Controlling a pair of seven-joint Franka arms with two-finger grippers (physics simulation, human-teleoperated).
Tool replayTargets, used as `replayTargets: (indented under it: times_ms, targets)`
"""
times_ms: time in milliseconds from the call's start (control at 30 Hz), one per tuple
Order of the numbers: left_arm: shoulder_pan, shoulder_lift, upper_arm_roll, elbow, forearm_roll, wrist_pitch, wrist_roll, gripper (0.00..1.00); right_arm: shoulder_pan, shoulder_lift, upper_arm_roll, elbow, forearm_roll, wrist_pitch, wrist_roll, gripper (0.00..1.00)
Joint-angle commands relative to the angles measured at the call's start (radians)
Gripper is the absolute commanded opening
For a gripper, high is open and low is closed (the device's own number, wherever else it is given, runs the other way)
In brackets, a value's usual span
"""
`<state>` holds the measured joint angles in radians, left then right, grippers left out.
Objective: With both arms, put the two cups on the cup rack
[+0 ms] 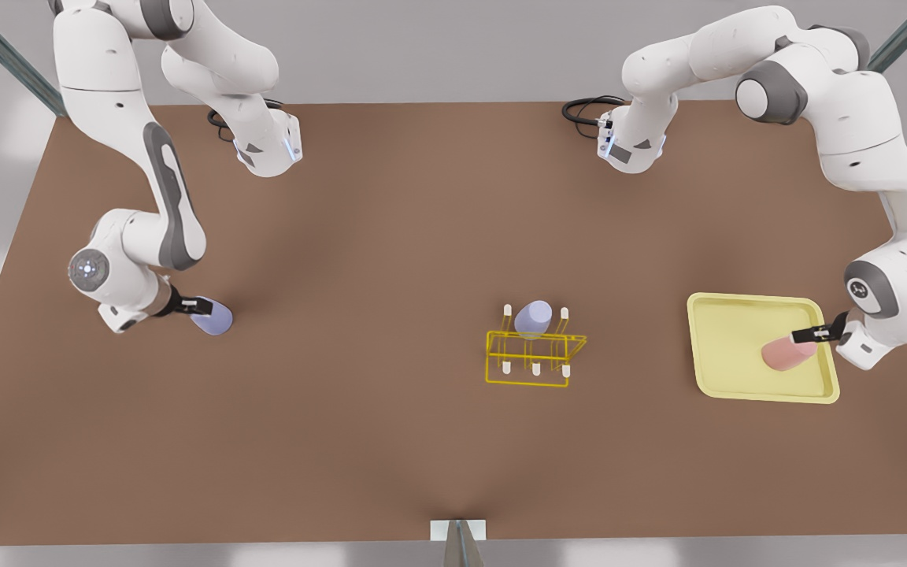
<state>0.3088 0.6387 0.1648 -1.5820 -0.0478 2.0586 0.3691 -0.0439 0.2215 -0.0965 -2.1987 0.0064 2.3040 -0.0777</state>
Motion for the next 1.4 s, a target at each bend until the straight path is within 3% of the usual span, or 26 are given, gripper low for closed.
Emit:
replayTargets:
  times_ms: [0, 400, 1200, 1367]
  targets:
    - [0.000, -0.002, -0.001, -0.010, 0.000, 0.025, 0.134, 1.00, 0.001, -0.004, 0.000, -0.022, 0.003, 0.078, -0.022, 1.00]
    - [-0.007, 0.012, -0.001, -0.053, -0.006, 0.052, 0.183, 1.00, 0.001, 0.033, 0.001, -0.101, 0.003, 0.199, -0.022, 1.00]
    - [-0.004, 0.047, -0.007, -0.095, -0.010, 0.132, 0.154, 1.00, 0.001, 0.093, 0.001, -0.118, 0.018, 0.219, -0.017, 1.00]
    - [-0.007, 0.047, -0.007, -0.093, -0.010, 0.141, 0.152, 0.96, 0.001, 0.099, 0.003, -0.118, 0.018, 0.218, -0.017, 1.00]
